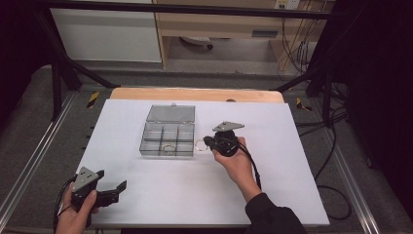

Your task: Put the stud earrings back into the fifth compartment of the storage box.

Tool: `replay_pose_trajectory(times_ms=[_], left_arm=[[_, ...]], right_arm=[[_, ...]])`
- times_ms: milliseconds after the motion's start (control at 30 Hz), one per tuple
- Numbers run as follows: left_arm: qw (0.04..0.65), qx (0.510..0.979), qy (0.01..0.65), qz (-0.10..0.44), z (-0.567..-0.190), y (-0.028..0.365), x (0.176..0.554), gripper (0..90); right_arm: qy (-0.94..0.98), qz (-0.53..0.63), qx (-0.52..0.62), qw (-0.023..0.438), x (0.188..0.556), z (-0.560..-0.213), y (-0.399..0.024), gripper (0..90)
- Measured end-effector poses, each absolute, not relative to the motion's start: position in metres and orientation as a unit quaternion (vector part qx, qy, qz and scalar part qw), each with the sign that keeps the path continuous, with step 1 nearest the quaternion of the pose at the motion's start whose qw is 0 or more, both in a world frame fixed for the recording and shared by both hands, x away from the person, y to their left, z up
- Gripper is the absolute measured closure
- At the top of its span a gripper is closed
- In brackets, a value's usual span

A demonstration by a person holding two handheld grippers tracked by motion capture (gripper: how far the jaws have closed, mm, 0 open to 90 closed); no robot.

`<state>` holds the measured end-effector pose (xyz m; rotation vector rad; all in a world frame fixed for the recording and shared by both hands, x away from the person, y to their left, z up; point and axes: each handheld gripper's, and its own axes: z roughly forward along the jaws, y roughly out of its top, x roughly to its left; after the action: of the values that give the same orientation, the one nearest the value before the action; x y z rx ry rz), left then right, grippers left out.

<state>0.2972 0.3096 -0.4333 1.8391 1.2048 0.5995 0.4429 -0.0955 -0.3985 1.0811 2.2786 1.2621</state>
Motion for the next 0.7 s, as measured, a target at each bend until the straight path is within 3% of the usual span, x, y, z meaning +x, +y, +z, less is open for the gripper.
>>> replay_pose_trajectory(times_ms=[700], left_arm=[[0.409, 0.745, 0.471, 0.237, -0.434, 0.309, 0.298, 7.7]], right_arm=[[0.784, 0.479, 0.371, 0.137, 0.465, -0.387, -0.062, 86.5]])
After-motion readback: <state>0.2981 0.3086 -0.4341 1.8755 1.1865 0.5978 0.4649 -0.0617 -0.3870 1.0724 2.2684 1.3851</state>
